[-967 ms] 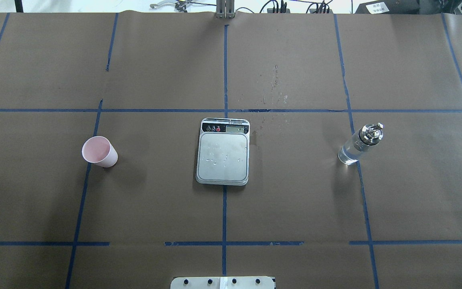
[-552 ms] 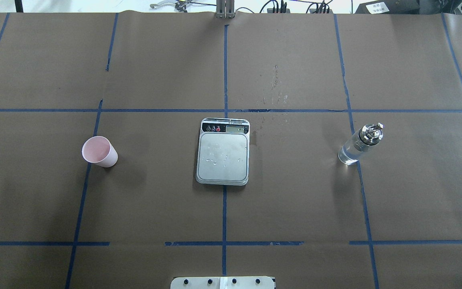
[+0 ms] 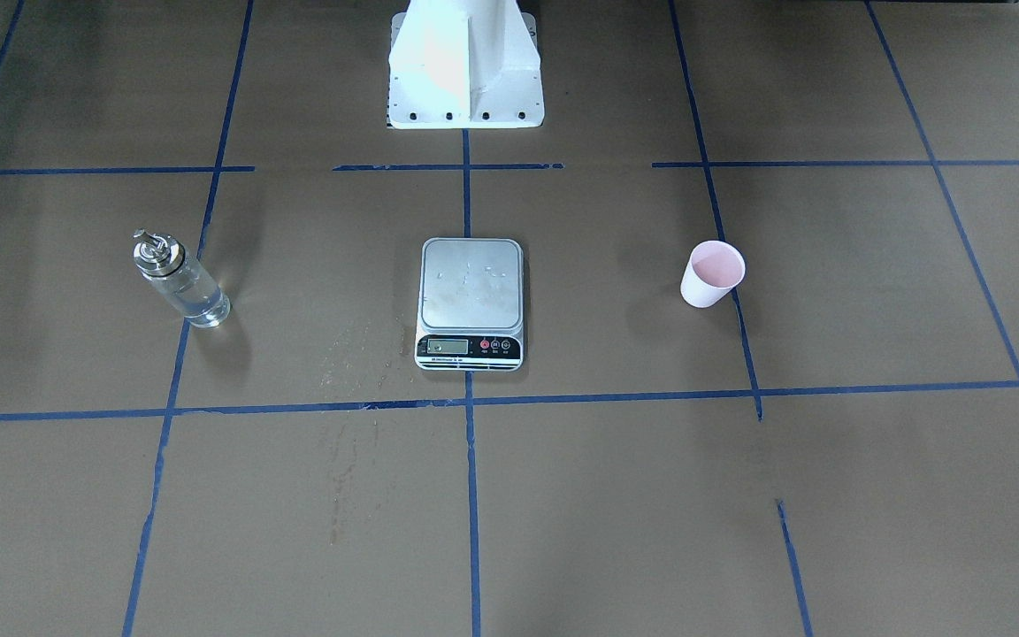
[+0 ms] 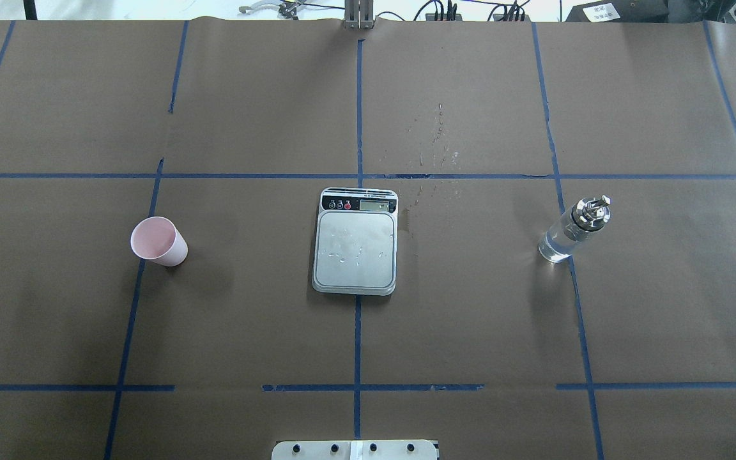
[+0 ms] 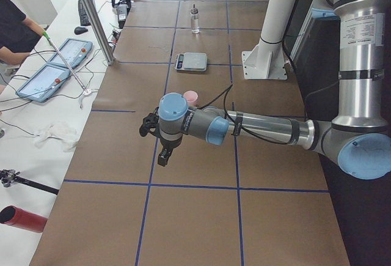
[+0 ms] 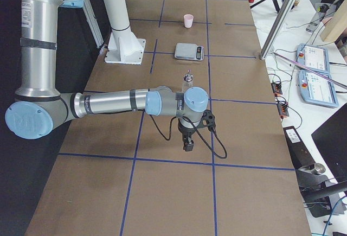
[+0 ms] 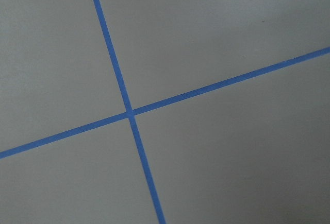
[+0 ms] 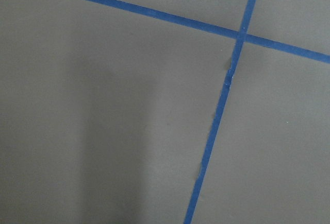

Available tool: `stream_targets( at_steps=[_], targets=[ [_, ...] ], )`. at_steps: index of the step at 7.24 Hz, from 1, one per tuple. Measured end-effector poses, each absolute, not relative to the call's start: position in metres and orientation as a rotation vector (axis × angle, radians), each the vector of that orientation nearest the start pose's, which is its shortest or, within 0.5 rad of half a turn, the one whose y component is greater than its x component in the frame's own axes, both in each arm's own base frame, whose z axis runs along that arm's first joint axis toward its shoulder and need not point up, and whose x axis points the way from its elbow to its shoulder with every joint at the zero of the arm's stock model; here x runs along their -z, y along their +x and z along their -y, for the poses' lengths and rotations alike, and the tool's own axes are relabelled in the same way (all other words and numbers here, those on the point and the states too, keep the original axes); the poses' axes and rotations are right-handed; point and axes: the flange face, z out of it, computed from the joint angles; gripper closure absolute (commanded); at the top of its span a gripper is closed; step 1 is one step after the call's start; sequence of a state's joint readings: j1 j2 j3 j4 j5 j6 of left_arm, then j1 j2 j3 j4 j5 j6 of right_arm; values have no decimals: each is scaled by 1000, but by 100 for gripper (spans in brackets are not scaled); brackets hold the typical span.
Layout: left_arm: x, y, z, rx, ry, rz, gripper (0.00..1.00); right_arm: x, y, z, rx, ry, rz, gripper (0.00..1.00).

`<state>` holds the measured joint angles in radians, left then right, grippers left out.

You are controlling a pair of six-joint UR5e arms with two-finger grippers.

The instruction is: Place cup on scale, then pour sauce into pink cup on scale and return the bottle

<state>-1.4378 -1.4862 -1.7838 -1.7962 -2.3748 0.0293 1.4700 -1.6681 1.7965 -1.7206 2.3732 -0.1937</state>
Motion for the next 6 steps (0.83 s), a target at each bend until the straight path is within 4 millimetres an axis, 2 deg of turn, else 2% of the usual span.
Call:
stream_targets(
  at_steps=[2,5,6],
  targets=[
    [-526,66,471,-295,288,-887,0,-599,12,452,277,32,845,0],
    [-430,194,470,-177,203,-1000,0,-593,3,458,315,73,860,0],
    [-410,231,467,-157,190,-1003,1,-592,1,459,324,86,862,0]
  ],
)
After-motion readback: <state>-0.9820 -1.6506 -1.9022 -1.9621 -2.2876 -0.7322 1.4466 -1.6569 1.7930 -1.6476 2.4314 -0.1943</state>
